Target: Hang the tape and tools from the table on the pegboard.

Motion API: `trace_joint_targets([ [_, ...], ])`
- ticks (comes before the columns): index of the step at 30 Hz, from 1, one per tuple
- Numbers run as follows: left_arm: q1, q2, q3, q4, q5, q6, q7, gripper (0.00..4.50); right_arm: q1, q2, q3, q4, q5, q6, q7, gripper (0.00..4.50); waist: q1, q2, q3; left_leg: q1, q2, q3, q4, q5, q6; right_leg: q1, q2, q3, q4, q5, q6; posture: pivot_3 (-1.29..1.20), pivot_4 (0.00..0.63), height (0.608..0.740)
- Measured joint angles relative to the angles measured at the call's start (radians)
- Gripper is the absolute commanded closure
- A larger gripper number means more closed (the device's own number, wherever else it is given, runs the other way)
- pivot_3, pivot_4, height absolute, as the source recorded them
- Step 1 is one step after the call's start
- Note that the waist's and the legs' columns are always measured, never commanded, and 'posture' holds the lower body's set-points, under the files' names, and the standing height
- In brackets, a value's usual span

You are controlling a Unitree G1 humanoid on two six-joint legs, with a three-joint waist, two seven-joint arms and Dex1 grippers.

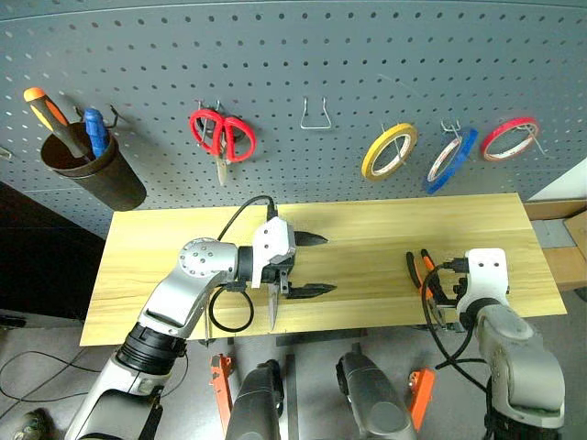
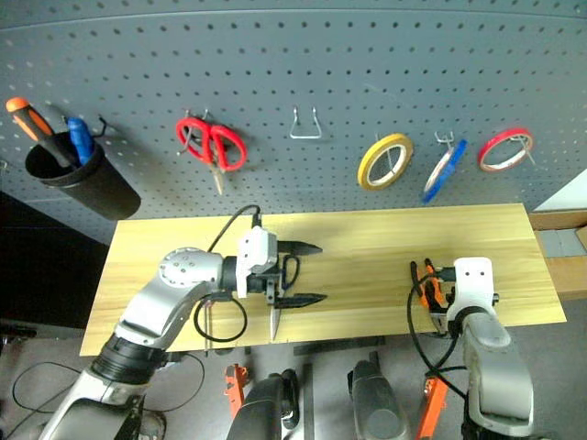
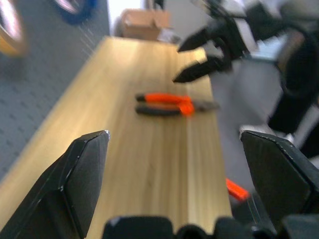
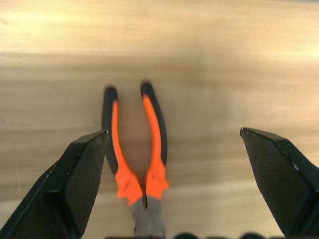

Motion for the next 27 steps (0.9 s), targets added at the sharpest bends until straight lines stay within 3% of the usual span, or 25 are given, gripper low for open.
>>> trace_joint_targets([
  [8, 0.002, 0.001, -0.024, -0.001, 0.021, -0.016, -0.031, 0.0, -0.056, -0.028, 0.012, 0.185, 0.065, 0.053, 0.031, 0.09, -0.016, 0.0, 0.001, -0.002, 0.0, 0.0, -0.001, 0.0, 0.0, 0.0, 0.0, 0.0, -0.001, 0.0, 0.0, -0.31, 0.368, 0.74],
  [23, 0.009, -0.001, -0.024, 0.007, 0.04, -0.05, -0.029, 0.0, -0.176, -0.09, 0.089, 0.433, 0.071, -0.089, 0.036, 0.09, -0.02, 0.0, 0.001, -0.001, 0.0, 0.001, 0.0, 0.0, 0.0, 0.0, 0.0, 0.0, -0.001, 0.0, 0.0, -0.31, 0.372, 0.74],
  [27, 0.016, -0.001, -0.024, 0.018, 0.044, -0.053, -0.027, 0.0, -0.197, -0.102, 0.096, 0.465, 0.074, -0.096, 0.045, 1.04, -0.02, 0.0, 0.001, -0.001, 0.0, 0.0, 0.0, 0.0, 0.0, 0.0, 0.0, 0.0, -0.001, 0.0, 0.0, -0.3, 0.37, 0.74],
])
